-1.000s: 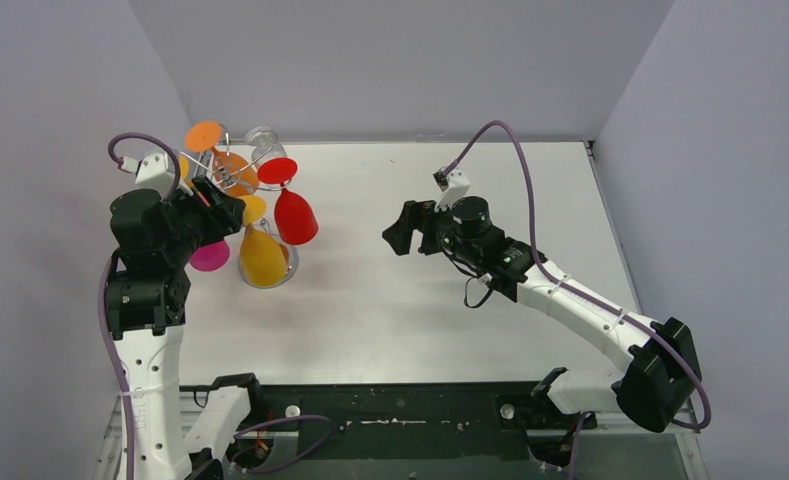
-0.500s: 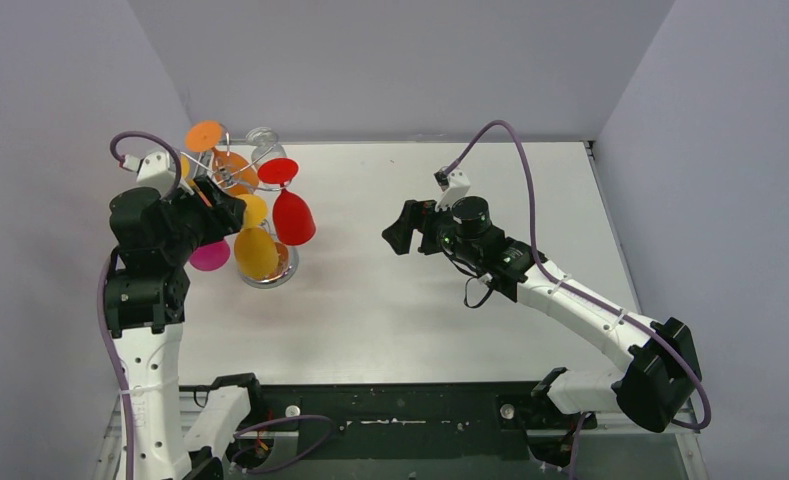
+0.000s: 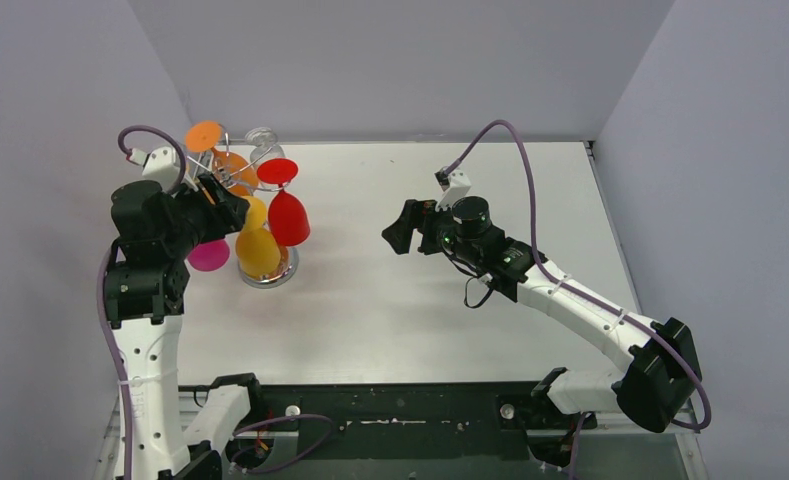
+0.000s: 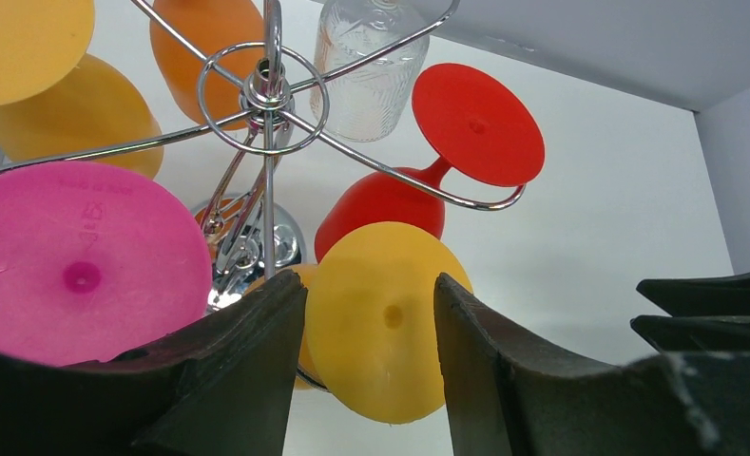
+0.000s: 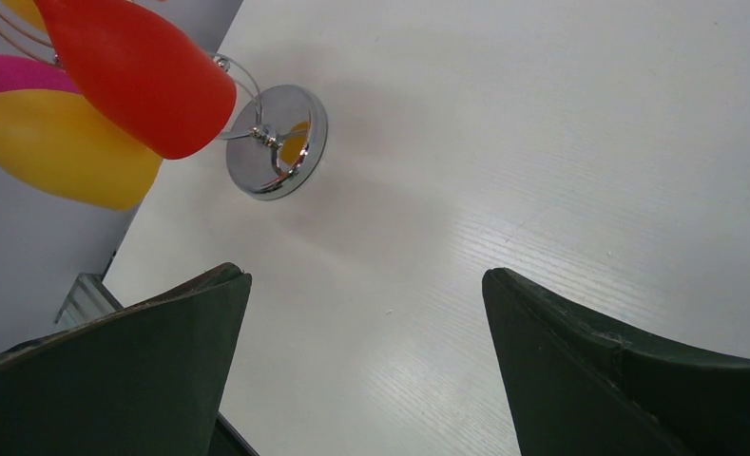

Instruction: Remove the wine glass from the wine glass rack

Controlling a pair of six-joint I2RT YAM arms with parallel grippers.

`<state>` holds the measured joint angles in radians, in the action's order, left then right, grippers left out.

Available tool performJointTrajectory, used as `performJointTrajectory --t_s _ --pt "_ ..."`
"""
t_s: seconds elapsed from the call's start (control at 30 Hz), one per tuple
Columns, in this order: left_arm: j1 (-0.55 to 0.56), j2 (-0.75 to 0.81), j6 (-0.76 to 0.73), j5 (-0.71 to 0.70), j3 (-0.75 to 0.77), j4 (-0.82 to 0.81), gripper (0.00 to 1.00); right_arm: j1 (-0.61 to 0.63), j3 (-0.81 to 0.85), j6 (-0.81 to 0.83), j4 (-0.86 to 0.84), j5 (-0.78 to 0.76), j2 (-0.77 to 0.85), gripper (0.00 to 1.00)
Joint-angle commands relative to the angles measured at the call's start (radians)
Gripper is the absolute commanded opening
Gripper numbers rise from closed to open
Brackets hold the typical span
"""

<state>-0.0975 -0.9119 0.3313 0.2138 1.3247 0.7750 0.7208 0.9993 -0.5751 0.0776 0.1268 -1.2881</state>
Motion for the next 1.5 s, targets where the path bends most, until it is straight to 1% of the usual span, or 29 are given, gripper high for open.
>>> performJointTrajectory --t_s 0.0,0.13,0.27,0.37,0.5,0.6,0.77,0.87,0.97,1.23,1.47 --pt "0.004 -0.017 -0.04 0.016 0.043 0.089 0.5 -0.003 0.02 -0.013 -0.037 -0.012 0.019 1.0" --pt "0.004 -0.016 -0.043 0.024 0.047 0.088 0.48 -0.003 0.018 -0.018 -0.042 -0.012 0.018 1.0" --pt "0.005 -0.023 -0.049 0.037 0.049 0.086 0.41 -0.003 0.02 -0.017 -0.05 -0.007 0.012 1.0" --pt "0.004 -0.041 -0.052 0.042 0.054 0.09 0.31 -0.003 0.042 -0.007 -0.03 -0.007 0.001 1.0" --pt "0.004 -0.053 -0.052 0.044 0.056 0.086 0.28 -0.003 0.057 0.001 -0.018 -0.014 -0.005 1.0" --pt "0.004 -0.05 -0.044 0.038 0.059 0.072 0.21 -0.003 0.06 0.004 -0.018 -0.016 -0.008 1.0" --pt "0.004 -0.051 -0.028 0.043 0.068 0.045 0.14 -0.003 0.067 0.004 -0.006 -0.022 -0.014 1.0" --pt "0.004 -0.054 -0.006 0.063 0.063 0.019 0.05 -0.003 0.071 0.005 -0.002 -0.024 -0.017 1.0" --pt "0.004 -0.051 0.015 0.076 0.057 -0.002 0.0 -0.004 0.079 0.006 0.01 -0.031 -0.017 1.0" --pt "0.002 -0.022 0.092 0.104 0.018 -0.064 0.0 -0.004 0.079 0.006 0.021 -0.037 -0.009 1.0" --pt "0.002 0.011 0.198 0.086 -0.031 -0.115 0.0 -0.004 0.081 0.009 0.03 -0.049 -0.003 1.0"
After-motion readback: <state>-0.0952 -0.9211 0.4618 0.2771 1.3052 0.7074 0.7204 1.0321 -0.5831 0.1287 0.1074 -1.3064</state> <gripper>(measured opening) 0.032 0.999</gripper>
